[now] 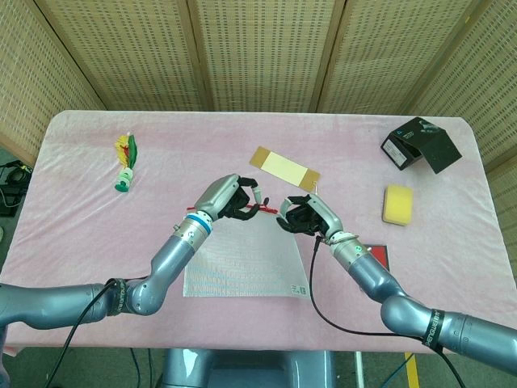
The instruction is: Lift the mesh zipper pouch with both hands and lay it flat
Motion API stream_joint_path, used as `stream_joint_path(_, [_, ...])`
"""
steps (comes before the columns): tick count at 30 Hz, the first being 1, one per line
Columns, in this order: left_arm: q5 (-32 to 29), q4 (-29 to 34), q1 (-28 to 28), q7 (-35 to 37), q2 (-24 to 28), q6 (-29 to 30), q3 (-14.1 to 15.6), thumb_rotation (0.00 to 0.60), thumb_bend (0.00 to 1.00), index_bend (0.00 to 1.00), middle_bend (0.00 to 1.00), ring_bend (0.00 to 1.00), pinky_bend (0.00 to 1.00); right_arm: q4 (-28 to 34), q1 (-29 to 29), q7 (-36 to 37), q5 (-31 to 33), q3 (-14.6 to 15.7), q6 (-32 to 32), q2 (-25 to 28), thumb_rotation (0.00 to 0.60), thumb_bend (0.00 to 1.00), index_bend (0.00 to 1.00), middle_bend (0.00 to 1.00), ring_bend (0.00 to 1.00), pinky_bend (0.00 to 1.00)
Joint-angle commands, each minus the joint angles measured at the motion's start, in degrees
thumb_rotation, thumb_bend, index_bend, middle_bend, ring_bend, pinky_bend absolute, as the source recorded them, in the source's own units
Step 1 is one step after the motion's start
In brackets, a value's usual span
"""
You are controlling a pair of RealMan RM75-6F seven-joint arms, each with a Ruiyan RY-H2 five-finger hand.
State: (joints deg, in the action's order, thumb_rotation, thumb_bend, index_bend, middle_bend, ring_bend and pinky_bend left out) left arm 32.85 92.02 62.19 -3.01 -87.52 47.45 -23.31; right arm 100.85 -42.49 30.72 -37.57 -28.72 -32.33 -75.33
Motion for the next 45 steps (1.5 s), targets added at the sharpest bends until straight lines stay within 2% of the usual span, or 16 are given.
stream_joint_path(1, [0.0,-0.5,-0.1,0.3,0.0,-0.2,0.1,0.600,0.72,0.86,0.98,0.91,1.00,-0.2,0.7,1.3,-0.9,-0.6,0.8,0.2,0.600,0.89,0.81,0.97,0.96,1.00])
stream_joint_path(17, [-0.8,-3.3,-0.7,1.3,0.8,-2.3,1.1,0.600,0.72,0.86,0.98,0.91,1.00,-0.2,2.3,6.4,-3.4,-3.8,2.4,1.9,0.600,0.90,0.81,0.97,0.96,1.00])
stream_joint_path(37, [1.1,-4.7,-6.9,6.0,8.0,-5.3,3.0,0.600,0.73,0.86,0.98,0.91,1.00,-0.4,6.0,12.3,-4.5,-7.4,0.9,5.9,0.600,0.90,0.81,0.97,0.96,1.00])
stream_joint_path(45, [1.7,-6.2,-8.3,7.7,9.3,-7.1,3.7,0.600,0.73,0.86,0.98,0.91,1.00,-1.6,6.7,13.4,-4.3,-7.7,0.1,6.4,0.600,0.90,0.81,0.97,0.96,1.00])
